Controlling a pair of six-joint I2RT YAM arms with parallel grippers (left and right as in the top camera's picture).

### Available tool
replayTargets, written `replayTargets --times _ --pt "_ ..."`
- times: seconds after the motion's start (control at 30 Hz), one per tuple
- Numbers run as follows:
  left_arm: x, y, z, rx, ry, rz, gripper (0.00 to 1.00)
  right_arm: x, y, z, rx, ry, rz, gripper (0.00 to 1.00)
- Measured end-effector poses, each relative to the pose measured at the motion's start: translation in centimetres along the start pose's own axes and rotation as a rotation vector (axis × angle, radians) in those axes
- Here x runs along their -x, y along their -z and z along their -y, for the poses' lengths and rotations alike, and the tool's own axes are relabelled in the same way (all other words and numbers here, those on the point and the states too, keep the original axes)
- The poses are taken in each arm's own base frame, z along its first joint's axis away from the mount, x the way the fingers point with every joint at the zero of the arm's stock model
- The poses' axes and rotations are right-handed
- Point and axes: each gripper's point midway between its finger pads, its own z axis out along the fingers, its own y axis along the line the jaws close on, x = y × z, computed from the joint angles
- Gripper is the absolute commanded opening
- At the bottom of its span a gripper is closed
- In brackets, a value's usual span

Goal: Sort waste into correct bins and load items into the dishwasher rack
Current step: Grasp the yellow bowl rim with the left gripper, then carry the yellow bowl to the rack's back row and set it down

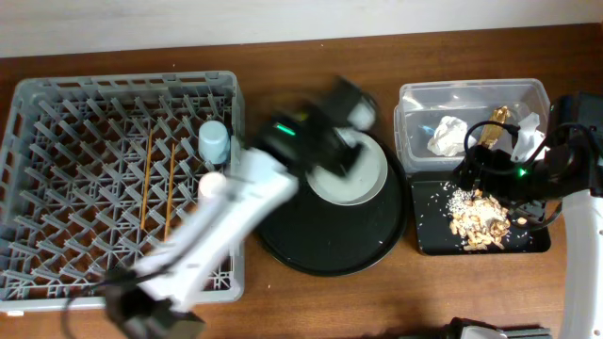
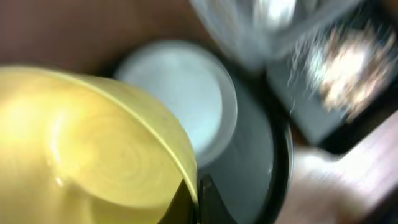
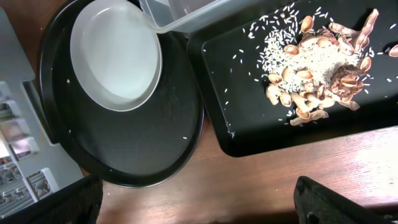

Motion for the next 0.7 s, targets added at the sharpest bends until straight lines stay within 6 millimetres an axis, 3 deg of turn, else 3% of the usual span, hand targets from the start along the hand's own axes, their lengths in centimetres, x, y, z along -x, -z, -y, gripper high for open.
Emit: replayTargets --times 0.1,0.23,0.33,0.5,0.7 --pt "4.5 5.8 -7.3 -0.081 0.125 0.193 0.0 0.0 0.0 0.0 0.0 0.0 0.0 0.99" --pt "4.6 8.8 -15.1 -0.197 0.269 0.288 0.0 0.0 0.0 0.0 0.0 0.0 0.0 0.99" --pt "4.0 9.8 -19.1 -0.305 0.347 0.341 0.0 0.0 0.0 0.0 0.0 0.001 0.001 0.99" --pt "2.6 8.7 -23.0 -0.571 0.46 0.379 0.0 0.0 0.0 0.0 0.0 0.0 0.0 0.99" --pt "-0.6 3.6 -27.9 -0.8 0.649 0.356 0.0 0.0 0.0 0.0 0.0 0.0 0.0 0.99"
